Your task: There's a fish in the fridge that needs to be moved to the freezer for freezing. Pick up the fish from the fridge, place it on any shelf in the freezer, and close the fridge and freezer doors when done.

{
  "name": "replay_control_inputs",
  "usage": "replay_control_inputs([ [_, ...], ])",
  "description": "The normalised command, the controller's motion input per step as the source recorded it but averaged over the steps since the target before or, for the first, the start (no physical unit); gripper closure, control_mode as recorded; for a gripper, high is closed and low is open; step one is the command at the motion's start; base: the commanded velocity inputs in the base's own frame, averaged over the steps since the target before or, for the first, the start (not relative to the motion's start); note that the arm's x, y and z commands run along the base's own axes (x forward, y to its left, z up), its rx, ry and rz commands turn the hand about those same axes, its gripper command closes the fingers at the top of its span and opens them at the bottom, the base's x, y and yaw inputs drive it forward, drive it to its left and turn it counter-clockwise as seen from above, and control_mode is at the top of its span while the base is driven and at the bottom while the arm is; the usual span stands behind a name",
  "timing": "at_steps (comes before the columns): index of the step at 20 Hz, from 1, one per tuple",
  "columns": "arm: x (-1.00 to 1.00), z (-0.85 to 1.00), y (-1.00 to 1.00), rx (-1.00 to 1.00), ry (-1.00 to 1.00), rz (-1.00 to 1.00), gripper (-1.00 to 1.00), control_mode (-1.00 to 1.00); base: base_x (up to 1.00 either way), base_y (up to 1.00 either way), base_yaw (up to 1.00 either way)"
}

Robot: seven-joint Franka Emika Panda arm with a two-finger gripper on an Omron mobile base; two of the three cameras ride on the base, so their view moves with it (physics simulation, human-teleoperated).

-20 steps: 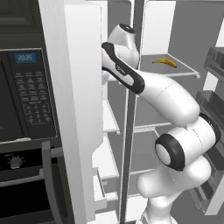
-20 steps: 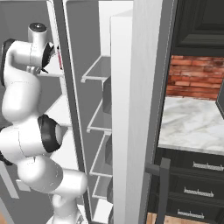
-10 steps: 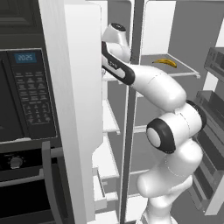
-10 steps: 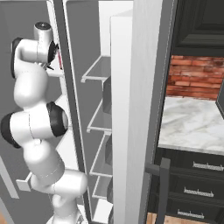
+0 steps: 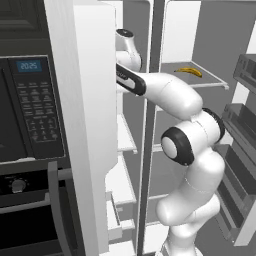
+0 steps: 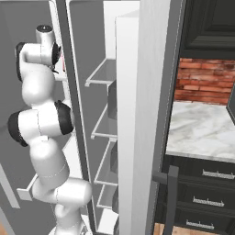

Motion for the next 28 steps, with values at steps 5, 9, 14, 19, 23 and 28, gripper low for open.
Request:
replay_control_inputs([
  [5,0.00,-0.02,0.21,-0.05,-0.03,0.00,-1.00,-1.00,0.00,0.00,0.00],
  [9,0.02,0.00,0.02,-0.01,-0.02,0.00,-1.00,-1.00,0.00,0.00,0.00],
  [14,0.16,-0.01,0.32,-0.06,-0.06,0.00,-1.00,-1.00,0.00,0.00,0.00],
  [19,-0.12,0.06,0.20,-0.03,-0.16,0.00,-1.00,-1.00,0.00,0.00,0.00],
  [23,-0.04,0.11,-0.43,0.00,-0.01,0.00,-1.00,-1.00,0.00,0.00,0.00],
  [28,-0.74,0.32,-0.61,0.00,0.00,0.04,-1.00,-1.00,0.00,0.00,0.00],
])
